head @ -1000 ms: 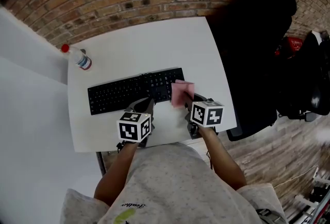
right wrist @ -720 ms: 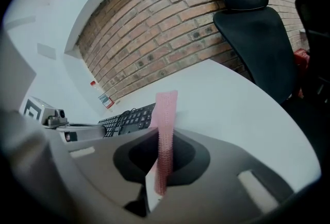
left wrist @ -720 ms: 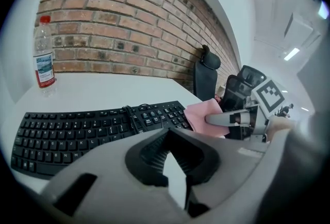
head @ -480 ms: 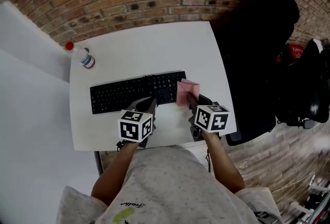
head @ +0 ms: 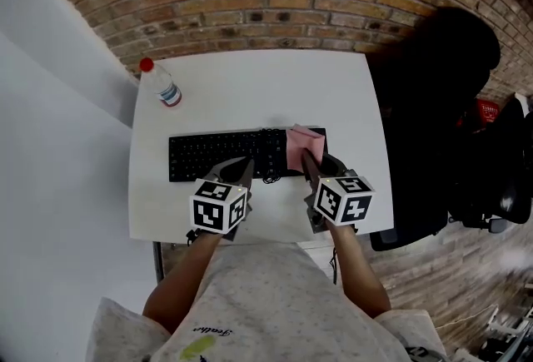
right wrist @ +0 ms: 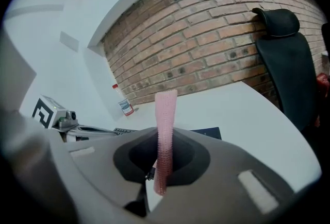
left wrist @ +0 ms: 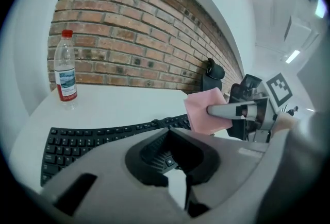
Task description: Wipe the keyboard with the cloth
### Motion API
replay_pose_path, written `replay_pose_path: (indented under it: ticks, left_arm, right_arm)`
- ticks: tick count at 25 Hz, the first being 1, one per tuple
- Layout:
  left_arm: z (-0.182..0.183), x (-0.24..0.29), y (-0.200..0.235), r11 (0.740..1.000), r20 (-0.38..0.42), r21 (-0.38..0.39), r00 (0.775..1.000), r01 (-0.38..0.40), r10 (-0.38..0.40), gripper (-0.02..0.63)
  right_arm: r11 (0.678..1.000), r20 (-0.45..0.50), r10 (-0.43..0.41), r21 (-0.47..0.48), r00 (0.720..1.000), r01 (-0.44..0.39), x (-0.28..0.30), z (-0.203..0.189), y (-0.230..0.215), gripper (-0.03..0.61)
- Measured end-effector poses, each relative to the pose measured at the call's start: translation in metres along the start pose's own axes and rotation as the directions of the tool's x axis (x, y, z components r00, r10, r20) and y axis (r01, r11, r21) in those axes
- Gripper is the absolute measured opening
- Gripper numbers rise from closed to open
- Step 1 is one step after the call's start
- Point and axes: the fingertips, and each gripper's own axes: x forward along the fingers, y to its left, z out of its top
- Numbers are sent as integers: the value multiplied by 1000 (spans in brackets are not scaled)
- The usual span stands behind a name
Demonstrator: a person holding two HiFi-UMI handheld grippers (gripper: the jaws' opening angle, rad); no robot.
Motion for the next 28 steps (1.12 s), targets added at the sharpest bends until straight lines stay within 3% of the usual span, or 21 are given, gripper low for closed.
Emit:
replay_pose_path:
  ticks: [15, 28]
  left_arm:
    - [25, -46, 46, 999, 107, -22, 994, -30, 32, -5]
    - [23, -47, 45, 999, 114, -43, 993, -11, 16, -5]
  right_arm:
    - [976, 87, 37, -217, 996, -18, 18, 27, 79, 20]
    - [973, 81, 39, -230, 996, -19, 14, 25, 81, 20]
